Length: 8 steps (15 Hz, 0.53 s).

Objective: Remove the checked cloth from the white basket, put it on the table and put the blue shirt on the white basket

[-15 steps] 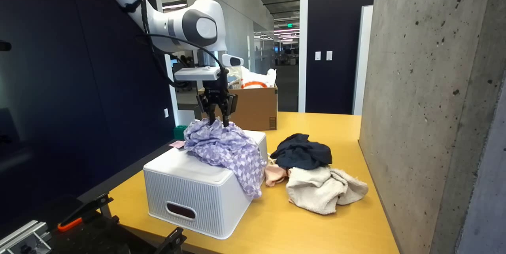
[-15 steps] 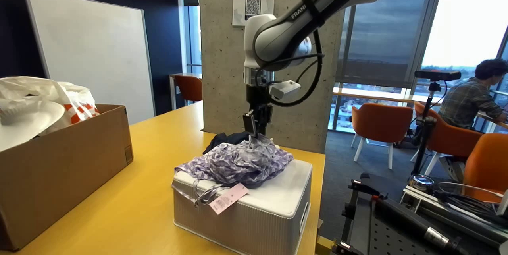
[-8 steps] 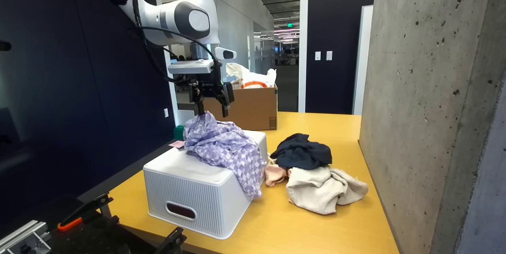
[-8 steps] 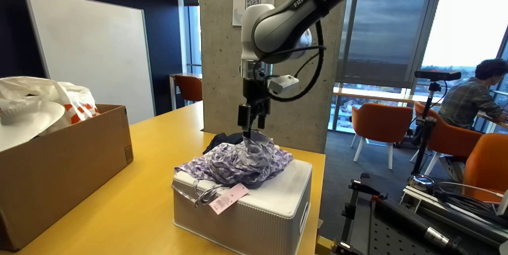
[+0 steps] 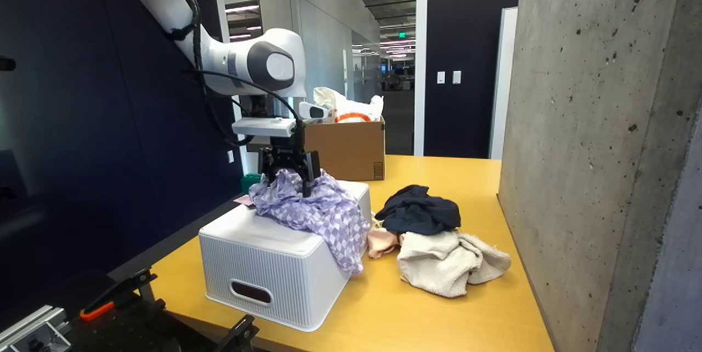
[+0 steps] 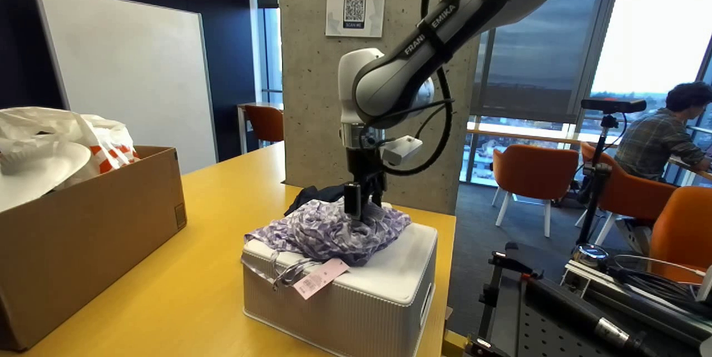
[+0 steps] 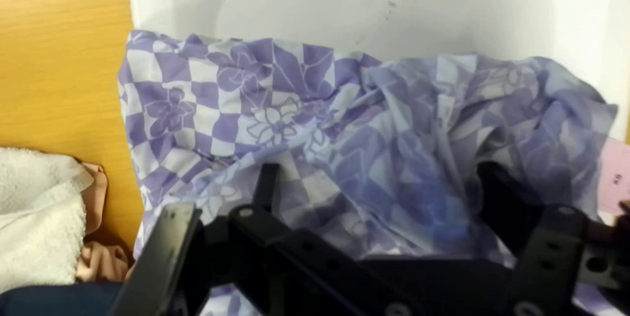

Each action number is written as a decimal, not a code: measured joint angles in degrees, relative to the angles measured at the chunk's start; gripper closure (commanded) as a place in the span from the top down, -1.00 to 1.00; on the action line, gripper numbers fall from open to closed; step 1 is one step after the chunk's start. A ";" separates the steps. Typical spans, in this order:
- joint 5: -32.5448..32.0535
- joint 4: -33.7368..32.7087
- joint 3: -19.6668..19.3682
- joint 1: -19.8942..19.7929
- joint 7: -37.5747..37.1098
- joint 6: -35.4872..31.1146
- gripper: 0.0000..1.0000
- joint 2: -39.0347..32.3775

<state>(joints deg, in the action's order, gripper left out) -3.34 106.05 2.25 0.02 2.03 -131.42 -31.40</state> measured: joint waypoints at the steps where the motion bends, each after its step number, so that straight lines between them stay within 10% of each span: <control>1: 0.00 -0.20 -0.17 -0.20 0.08 0.00 1.00 -1.03; 4: 0.00 -1.74 -0.38 -0.51 0.23 0.00 1.00 -4.70; 8: 0.00 -3.79 -0.30 -0.40 0.43 0.19 0.17 -6.90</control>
<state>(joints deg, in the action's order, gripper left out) -3.34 102.27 1.95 -0.38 2.46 -131.23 -38.30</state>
